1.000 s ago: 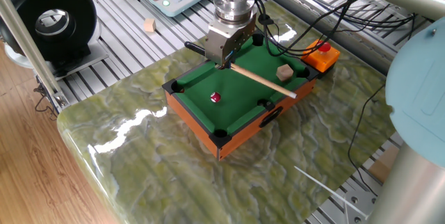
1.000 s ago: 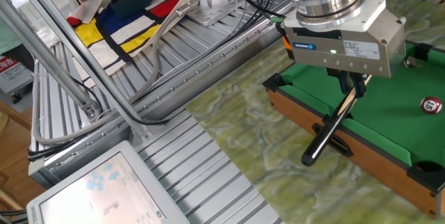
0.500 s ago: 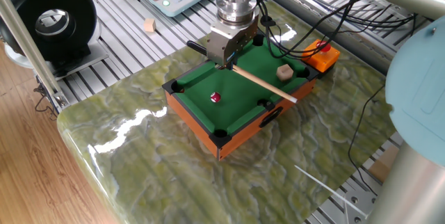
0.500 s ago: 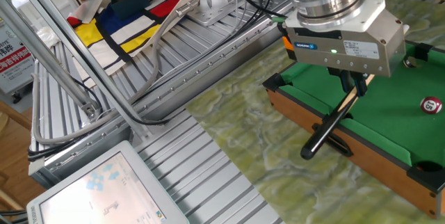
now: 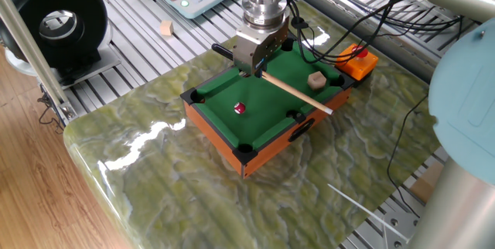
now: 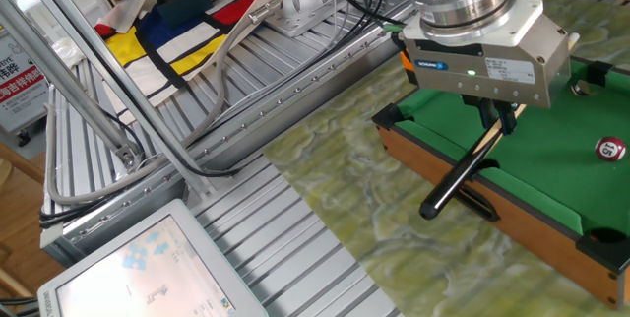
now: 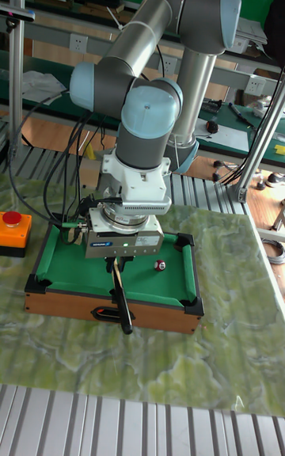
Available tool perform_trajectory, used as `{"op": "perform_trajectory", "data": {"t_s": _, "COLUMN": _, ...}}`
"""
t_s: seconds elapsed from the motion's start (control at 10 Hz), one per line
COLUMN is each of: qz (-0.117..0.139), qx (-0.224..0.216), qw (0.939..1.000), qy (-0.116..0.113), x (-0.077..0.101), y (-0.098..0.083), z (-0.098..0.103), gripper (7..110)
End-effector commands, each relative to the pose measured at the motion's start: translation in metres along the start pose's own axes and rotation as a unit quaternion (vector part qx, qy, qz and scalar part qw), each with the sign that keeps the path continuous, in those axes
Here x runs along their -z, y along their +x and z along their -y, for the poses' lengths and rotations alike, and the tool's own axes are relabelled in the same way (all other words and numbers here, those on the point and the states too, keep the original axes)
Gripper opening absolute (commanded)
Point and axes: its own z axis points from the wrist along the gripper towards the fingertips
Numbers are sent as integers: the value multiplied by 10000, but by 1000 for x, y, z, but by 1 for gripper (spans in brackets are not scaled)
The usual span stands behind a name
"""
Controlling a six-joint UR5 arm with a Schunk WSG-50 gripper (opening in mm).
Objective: Hit the pool ball
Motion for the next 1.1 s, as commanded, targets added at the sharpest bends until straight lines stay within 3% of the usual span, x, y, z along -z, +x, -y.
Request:
{"op": "perform_trajectory", "data": {"t_s": 0.0, "qz": 27, "qx": -19, "qw": 9999, "qy": -144, "x": 1, "y": -1, "z": -5, "gripper": 22}}
{"op": "perform_trajectory", "data": {"t_s": 0.1, "qz": 47, "qx": 121, "qw": 9997, "qy": -186, "x": 1, "y": -2, "z": -7, "gripper": 22}}
{"op": "perform_trajectory", "data": {"t_s": 0.2, "qz": 87, "qx": 110, "qw": 9995, "qy": -278, "x": 1, "y": -4, "z": -11, "gripper": 44}}
{"op": "perform_trajectory", "data": {"t_s": 0.7, "qz": 242, "qx": -60, "qw": 9992, "qy": -311, "x": 8, "y": -17, "z": -8, "gripper": 44}}
{"op": "perform_trajectory", "data": {"t_s": 1.0, "qz": 523, "qx": -244, "qw": 9983, "qy": -84, "x": 15, "y": -40, "z": 14, "gripper": 44}}
